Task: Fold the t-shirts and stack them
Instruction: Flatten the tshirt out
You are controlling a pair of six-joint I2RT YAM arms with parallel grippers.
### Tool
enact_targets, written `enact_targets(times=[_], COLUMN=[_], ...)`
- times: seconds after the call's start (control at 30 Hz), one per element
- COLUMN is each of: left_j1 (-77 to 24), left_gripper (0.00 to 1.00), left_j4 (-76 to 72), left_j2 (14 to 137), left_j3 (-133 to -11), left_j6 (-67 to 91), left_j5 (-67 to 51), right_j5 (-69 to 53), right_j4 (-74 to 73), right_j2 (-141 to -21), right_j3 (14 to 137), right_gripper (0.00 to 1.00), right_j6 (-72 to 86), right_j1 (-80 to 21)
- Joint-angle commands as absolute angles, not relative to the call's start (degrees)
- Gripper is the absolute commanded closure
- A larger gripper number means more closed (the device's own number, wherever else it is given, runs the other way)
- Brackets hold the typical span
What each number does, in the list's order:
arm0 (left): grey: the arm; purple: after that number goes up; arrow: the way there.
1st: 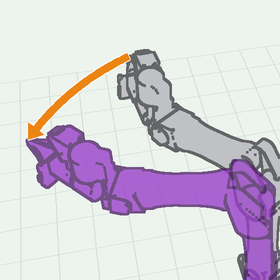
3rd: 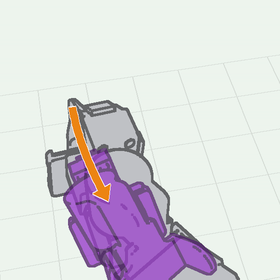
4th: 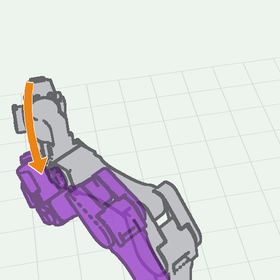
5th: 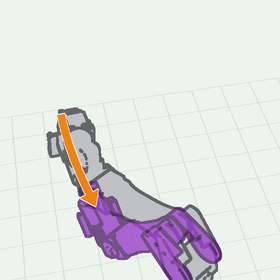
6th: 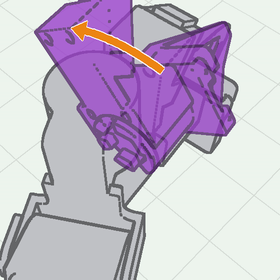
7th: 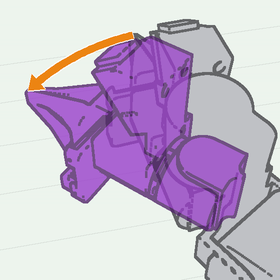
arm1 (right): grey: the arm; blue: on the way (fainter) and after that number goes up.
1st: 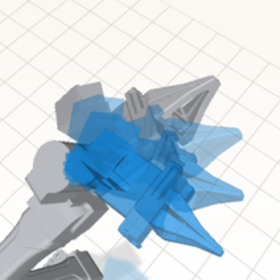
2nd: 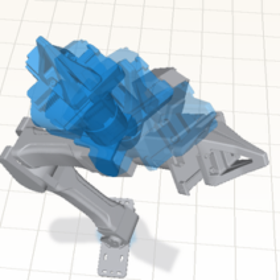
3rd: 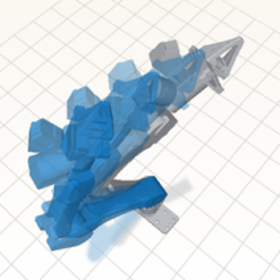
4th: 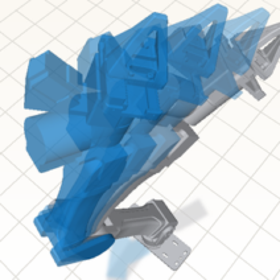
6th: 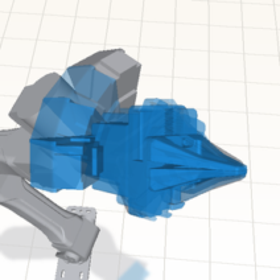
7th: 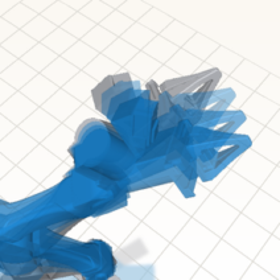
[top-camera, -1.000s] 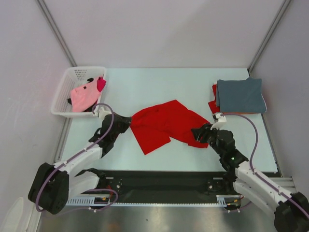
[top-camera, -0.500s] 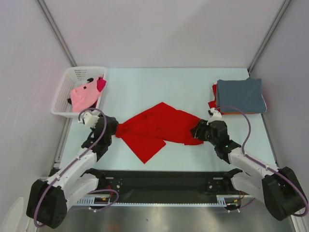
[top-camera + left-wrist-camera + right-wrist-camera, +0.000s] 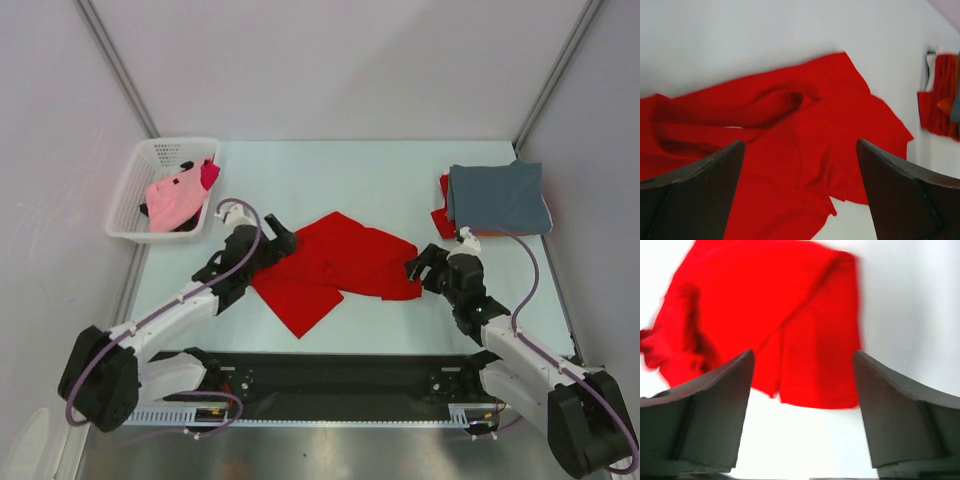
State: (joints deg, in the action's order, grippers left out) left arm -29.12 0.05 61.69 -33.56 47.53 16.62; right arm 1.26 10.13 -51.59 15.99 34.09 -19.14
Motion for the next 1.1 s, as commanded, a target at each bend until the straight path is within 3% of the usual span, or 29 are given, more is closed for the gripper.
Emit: enact_targets(times=[0.0,0.1,0.13,0.23,0.4,0.43,0.53,0.87,1.0,1.07], left_j1=[-34.9,-38.2,-38.8,-41.2,-43.0,-43.2,-43.6,-44.2,-44.4,-44.5], left_gripper=[0.02,0.02,0.03,0.03,0.03,0.03,0.03,0.04,0.07,0.08], left_j4=[-2.4,-2.5,-2.5,-2.3,-2.4,-2.3,-2.3,2.0,4.1,5.5], left_j2=[67.7,72.5,73.6,75.2,77.5,78.5,80.0,81.4,82.9,84.4], left_j3=[-37.6,-40.9,-42.2,-43.6,-44.6,-45.1,-45.6,-46.1,-47.5,-48.9], left_j6=[47.7,47.1,46.7,46.4,46.3,46.0,45.4,43.1,41.7,41.1], left_j5=[14.0,14.3,14.4,15.7,15.6,15.4,13.9,14.7,14.8,14.9], right_j5=[16.9,18.6,18.7,18.4,17.3,17.2,16.2,11.0,11.1,12.5], right_j4=[2.5,0.4,0.4,-6.8,-11.8,-12.2,-13.5,-6.1,-7.9,-9.5], right_j2=[-50.0,-50.2,-50.7,-51.6,-52.4,-53.3,-55.1,-63.6,-66.7,-65.7], right_j3=[18.6,20.1,20.4,21.9,22.1,22.2,22.9,21.7,24.2,24.7], right_gripper=[0.23,0.31,0.41,0.53,0.55,0.49,0.49,0.53,0.75,0.96], right_j6=[38.9,39.5,40.2,43.3,46.7,47.4,47.6,46.6,44.8,44.5], right_j1=[-22.6,-24.4,-24.4,-24.2,-24.2,-24.1,-24.2,-24.6,-24.8,-24.8])
